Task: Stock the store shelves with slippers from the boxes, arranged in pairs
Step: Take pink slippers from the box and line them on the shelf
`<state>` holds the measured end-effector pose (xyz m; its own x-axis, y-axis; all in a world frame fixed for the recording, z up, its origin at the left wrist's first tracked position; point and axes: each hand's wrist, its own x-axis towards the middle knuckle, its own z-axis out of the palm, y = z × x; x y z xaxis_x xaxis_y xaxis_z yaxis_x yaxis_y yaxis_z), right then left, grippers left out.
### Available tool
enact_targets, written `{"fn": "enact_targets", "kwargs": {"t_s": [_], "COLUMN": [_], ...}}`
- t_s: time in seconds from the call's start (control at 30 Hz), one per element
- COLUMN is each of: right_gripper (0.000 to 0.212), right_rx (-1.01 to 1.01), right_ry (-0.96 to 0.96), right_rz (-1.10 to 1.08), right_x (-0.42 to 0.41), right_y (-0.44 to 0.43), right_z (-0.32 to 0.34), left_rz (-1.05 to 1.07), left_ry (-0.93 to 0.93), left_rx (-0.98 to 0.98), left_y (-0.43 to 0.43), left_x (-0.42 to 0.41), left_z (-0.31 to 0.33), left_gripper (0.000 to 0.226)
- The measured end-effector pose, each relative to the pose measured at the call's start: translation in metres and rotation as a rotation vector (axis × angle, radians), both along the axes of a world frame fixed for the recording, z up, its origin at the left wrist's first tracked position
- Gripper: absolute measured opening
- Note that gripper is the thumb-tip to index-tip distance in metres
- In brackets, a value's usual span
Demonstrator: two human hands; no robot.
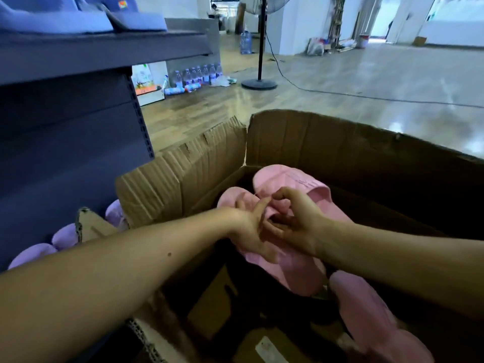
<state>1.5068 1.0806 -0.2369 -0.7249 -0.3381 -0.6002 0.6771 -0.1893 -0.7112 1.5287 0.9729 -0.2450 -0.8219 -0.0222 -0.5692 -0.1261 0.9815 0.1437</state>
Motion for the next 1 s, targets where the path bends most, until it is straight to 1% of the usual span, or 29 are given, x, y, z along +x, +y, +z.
{"fn": "enact_targets", "kwargs": {"t_s": [0.07, 0.17, 0.23, 0.3, 0.4, 0.5, 0.57, 0.6, 0.63, 0.7, 0.8, 0.87, 0.9, 1.0], "right_gripper": [0.008, 0.009, 0.013, 0.020, 0.029, 0.033, 0.031, 0.027, 0.023, 0.018, 0.020, 0.008, 0.008, 0.020], "right_rx": [-0.023, -0.084, -0.099, -0.048, 0.123, 0.243, 0.249, 0.246, 0.246, 0.256, 0.253, 0.254, 0.260, 0.265], "right_ry": [0.044, 0.062, 0.066, 0.101, 0.204, 0.257, 0.236, 0.236, 0.246, 0.287, 0.343, 0.358, 0.359, 0.364], "right_rz": [-0.042, -0.069, -0.036, 0.062, 0.178, 0.248, 0.318, 0.358, 0.393, 0.452, 0.520, 0.565, 0.582, 0.626], "right_x": [0.003, 0.005, 0.004, 0.002, -0.005, -0.006, 0.000, 0.004, 0.006, 0.008, 0.007, 0.008, 0.009, 0.010], "right_y": [0.000, 0.004, 0.011, 0.020, 0.030, 0.034, 0.034, 0.034, 0.034, 0.035, 0.033, 0.031, 0.030, 0.032], "right_z": [0.014, 0.033, 0.040, 0.039, 0.033, 0.023, 0.018, 0.015, 0.012, 0.007, 0.003, 0.002, -0.001, -0.010], "left_rz": [0.066, 0.146, 0.183, 0.184, 0.155, 0.013, -0.072, -0.083, -0.070, 0.014, 0.085, 0.047, 0.016, -0.054], "left_ry": [0.117, 0.416, 0.603, 0.663, 0.634, 0.575, 0.497, 0.459, 0.433, 0.425, 0.479, 0.462, 0.439, 0.396], "left_rx": [-0.027, 0.062, 0.126, 0.110, 0.067, -0.036, -0.119, -0.141, -0.138, -0.067, 0.013, -0.028, -0.066, -0.165], "left_y": [0.002, -0.005, -0.014, -0.021, -0.025, -0.030, -0.033, -0.034, -0.033, -0.031, -0.031, -0.032, -0.033, -0.034], "left_x": [0.007, 0.004, -0.001, -0.004, -0.004, 0.000, 0.003, 0.004, 0.004, 0.003, 0.000, 0.001, 0.001, 0.002], "left_z": [-0.010, -0.003, 0.006, 0.013, 0.017, 0.014, 0.010, 0.008, 0.007, 0.009, 0.013, 0.013, 0.012, 0.009], "left_gripper": [0.120, 0.106, 0.092, 0.083, 0.083, 0.086, 0.096, 0.102, 0.107, 0.114, 0.111, 0.108, 0.108, 0.106]}}
